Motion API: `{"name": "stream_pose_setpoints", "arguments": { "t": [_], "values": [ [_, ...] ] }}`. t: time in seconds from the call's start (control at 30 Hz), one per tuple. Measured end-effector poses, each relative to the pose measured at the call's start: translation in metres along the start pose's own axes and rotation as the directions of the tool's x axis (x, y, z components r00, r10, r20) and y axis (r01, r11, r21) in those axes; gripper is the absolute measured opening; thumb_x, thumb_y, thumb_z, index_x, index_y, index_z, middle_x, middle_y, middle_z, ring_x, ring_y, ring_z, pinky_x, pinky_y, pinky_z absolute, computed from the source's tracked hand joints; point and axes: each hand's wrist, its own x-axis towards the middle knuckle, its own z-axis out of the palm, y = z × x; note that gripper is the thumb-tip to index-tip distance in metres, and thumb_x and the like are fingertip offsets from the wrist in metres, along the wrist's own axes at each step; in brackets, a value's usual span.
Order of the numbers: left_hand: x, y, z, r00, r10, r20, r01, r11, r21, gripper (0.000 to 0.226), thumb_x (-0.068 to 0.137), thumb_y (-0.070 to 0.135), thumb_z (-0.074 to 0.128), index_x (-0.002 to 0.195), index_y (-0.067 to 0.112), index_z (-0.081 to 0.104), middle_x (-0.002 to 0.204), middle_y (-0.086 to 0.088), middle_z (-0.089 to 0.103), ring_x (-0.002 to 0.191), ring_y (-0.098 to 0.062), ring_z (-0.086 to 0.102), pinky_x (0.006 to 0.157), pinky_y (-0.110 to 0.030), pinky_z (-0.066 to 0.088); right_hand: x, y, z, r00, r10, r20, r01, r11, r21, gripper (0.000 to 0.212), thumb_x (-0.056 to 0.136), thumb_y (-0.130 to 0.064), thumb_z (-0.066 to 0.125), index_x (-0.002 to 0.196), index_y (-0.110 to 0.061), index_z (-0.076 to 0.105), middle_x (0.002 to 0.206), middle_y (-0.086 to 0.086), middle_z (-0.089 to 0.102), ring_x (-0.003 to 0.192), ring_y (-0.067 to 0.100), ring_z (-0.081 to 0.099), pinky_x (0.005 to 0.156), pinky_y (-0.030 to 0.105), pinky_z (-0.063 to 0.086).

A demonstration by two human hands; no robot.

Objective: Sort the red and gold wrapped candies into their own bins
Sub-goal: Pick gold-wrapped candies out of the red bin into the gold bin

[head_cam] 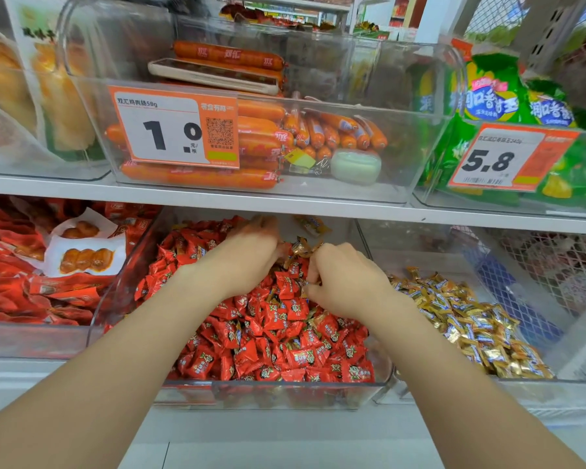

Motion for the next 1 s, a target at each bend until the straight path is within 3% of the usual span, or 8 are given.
{"name": "stream_pose_setpoints", "arguments": {
  "t": [0.13,0.3,0.4,0.5,0.57,0.67,0.73,1.0],
  "values": [
    [0.0,-0.003,0.001,0.998,0.058,-0.003,-0.058,0.998,-0.001,0.02,0.103,0.009,0.05,0.122,0.009,0.042,0.086,-0.007,0.055,0.083,-0.029,0.057,0.072,-0.04,0.043,-0.002,-0.001,-0.002,0.994,-0.005,0.106,0.011,0.998,-0.06,0.038,0.093,-0.047,0.075,0.108,-0.015,0.061,0.099,0.004,0.051,0.082,0.029,0.055,0.074,0.04,0.054],
    [0.002,-0.001,0.004,0.999,0.051,-0.005,-0.051,0.993,0.108,0.012,0.101,0.039,0.046,0.101,0.027,0.048,0.103,0.0,0.06,0.103,-0.027,0.053,0.091,-0.043,0.044,-0.003,-0.001,-0.002,0.994,-0.026,0.102,0.025,1.0,0.004,0.025,0.097,-0.032,0.062,0.082,-0.013,0.055,0.082,0.003,0.049,0.072,0.029,0.056,0.061,0.035,0.045],
    [0.004,0.0,0.005,0.998,0.037,0.046,-0.046,0.975,0.218,0.023,0.098,0.042,0.056,0.117,0.029,0.056,0.118,0.0,0.061,0.122,-0.028,0.049,0.104,-0.044,0.037,-0.004,0.0,-0.006,1.0,-0.021,-0.016,0.023,0.988,0.151,0.03,0.093,-0.035,0.052,0.074,-0.013,0.06,0.071,0.006,0.059,0.064,0.027,0.058,0.057,0.036,0.05],
    [0.005,0.002,0.004,0.996,0.005,0.092,-0.03,0.962,0.27,0.027,0.099,0.043,0.06,0.125,0.039,0.062,0.131,0.003,0.06,0.137,-0.026,0.04,0.113,-0.044,0.026,-0.007,0.006,-0.01,0.985,-0.076,-0.155,0.103,0.979,0.177,0.043,0.1,-0.037,0.049,0.064,-0.013,0.05,0.057,0.004,0.051,0.056,0.026,0.052,0.056,0.039,0.047],
    [0.007,0.003,0.004,0.996,-0.013,0.083,-0.01,0.961,0.275,0.025,0.099,0.047,0.06,0.123,0.039,0.064,0.13,0.003,0.061,0.137,-0.026,0.041,0.114,-0.045,0.025,-0.008,0.013,-0.011,0.981,-0.142,-0.132,0.161,0.975,0.152,0.05,0.107,-0.042,0.05,0.066,-0.014,0.054,0.054,0.001,0.05,0.055,0.022,0.052,0.06,0.041,0.047],
    [0.007,0.006,0.007,0.997,-0.028,0.07,0.005,0.952,0.307,0.025,0.099,0.048,0.06,0.122,0.038,0.064,0.129,0.001,0.059,0.135,-0.028,0.042,0.115,-0.048,0.024,-0.011,0.02,-0.009,0.977,-0.205,-0.051,0.21,0.968,0.136,0.025,0.108,-0.035,0.053,0.098,-0.025,0.073,0.064,-0.014,0.053,0.065,0.01,0.054,0.071,0.038,0.054],
    [0.008,0.006,0.008,0.998,-0.03,0.062,0.01,0.952,0.306,0.025,0.099,0.047,0.059,0.122,0.039,0.065,0.131,0.002,0.059,0.136,-0.027,0.041,0.115,-0.048,0.023,-0.013,0.019,-0.008,0.975,-0.217,-0.04,0.22,0.969,0.112,0.021,0.108,-0.032,0.051,0.112,-0.035,0.072,0.066,-0.019,0.047,0.066,0.004,0.047,0.071,0.036,0.049],
    [-0.006,0.015,-0.005,0.993,-0.029,-0.112,0.049,0.982,0.18,0.033,0.093,0.047,0.034,0.094,0.029,0.062,0.107,0.002,0.064,0.112,-0.026,0.055,0.099,-0.044,0.036,-0.012,0.0,-0.004,0.963,-0.264,-0.061,0.27,0.954,0.131,0.011,0.094,-0.046,0.067,0.101,-0.04,0.074,0.061,-0.016,0.053,0.078,0.012,0.054,0.076,0.034,0.053]
  ]
}}
